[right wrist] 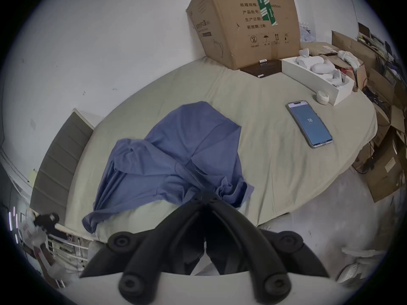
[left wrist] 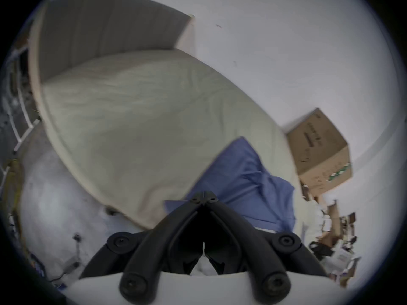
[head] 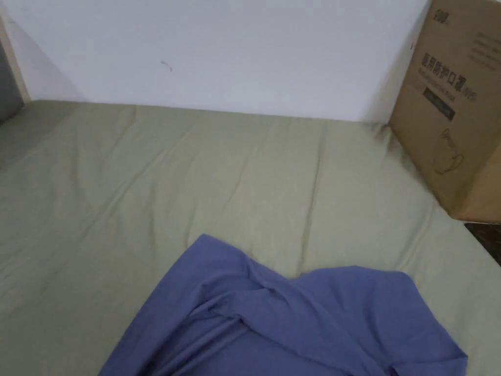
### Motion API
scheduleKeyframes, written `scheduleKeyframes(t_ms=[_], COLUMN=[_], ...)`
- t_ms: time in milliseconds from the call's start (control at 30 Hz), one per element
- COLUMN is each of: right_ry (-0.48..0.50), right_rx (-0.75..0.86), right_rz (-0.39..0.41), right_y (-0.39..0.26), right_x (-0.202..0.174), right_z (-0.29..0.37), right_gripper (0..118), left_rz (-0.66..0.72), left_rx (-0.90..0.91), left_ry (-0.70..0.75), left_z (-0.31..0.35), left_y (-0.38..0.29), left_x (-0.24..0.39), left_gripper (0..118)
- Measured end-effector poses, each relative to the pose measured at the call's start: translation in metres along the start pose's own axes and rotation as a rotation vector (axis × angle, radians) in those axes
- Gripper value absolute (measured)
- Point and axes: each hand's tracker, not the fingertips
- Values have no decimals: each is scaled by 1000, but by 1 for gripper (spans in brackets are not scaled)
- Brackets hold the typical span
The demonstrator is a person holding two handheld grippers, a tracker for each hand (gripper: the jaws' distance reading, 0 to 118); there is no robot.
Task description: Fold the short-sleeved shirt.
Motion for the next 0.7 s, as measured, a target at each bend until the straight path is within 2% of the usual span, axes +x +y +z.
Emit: scheduleKeyframes(t_ms=[33,100,167,233,300,367,400,433,467,567,700], right_ry=[7,-1,12,10,42,67,72,69,60,24,24], right_rx=[-48,-37,-64,-64,-89,-97,-101,-102,-105,-123,-138], right_rz=[31,62,98,94,48,-1,-10,-10,-8,19,10], right_y=[1,0,9,16,31,42,55,62,67,82,94], right_x=[-3,-13,-26,-34,-52,-58,-67,-72,-77,-92,-109], right_z=[-2,-4,-10,-15,-22,-29,-33,-38,-42,-56,-66], right_gripper=[0,0,0,0,0,0,0,0,0,0,0], left_rz=[13,-26,-102,-182,-210,-278,-322,-364,-405,-485,-481], left_rx=[0,17,-5,-9,-17,-47,-51,-66,-66,-117,-224], left_ry=[-23,-33,15,14,-22,-41,-43,-22,-25,13,38], left_z=[-8,-32,-61,-95,-132,-168,-191,-211,-232,-301,-382], left_y=[2,14,32,50,70,87,97,105,109,129,139], left_x=[8,24,43,64,84,108,119,129,139,165,176], left_gripper=[0,0,0,0,4,13,37,69,81,82,81])
